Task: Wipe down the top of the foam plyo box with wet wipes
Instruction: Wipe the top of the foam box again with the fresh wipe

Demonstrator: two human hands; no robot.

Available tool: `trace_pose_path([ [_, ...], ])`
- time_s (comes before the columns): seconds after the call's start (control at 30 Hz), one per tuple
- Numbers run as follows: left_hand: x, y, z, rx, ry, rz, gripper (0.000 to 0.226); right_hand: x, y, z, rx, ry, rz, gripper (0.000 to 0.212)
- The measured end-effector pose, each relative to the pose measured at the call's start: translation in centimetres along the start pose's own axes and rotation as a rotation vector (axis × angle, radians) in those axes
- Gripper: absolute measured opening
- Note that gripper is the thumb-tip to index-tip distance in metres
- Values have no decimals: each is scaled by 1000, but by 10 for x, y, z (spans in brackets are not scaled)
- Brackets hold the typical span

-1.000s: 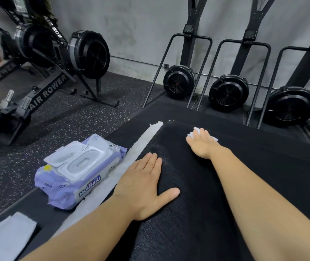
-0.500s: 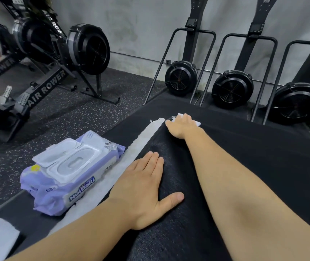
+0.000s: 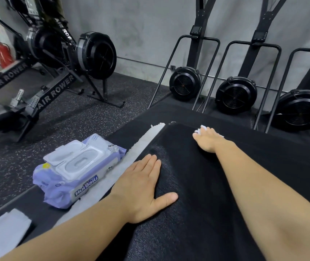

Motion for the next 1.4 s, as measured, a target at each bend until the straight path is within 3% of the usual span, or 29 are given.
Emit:
trace_pose_path([
  [0.17, -1, -2, 0, 21, -10, 16, 108, -20, -1, -10, 37, -57, 12, 56],
  [0.4, -2, -3, -1, 42, -2, 50, 107, -100, -16, -36, 34, 169, 13, 56],
  [0.67, -1, -2, -1, 9, 1, 24, 107, -124, -36, 6, -47, 370, 20, 57],
  [0.77, 0, -2, -2, 2, 1, 14, 108, -124, -47, 22, -41, 406, 39, 41],
  [1.17, -2, -3, -2, 2, 0, 5, 108, -94, -21, -17, -37, 245, -13, 61],
  [1.4, -1, -1, -1, 8, 5, -22, 108, -16, -9, -2, 23, 65, -65, 65],
])
Point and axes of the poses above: each hand's wrist, its own z-axis away from the middle knuckle, its own y-axis out of the back of the hand, x = y × z, the point moved 7 cm from there along -z, towards the middle knuckle
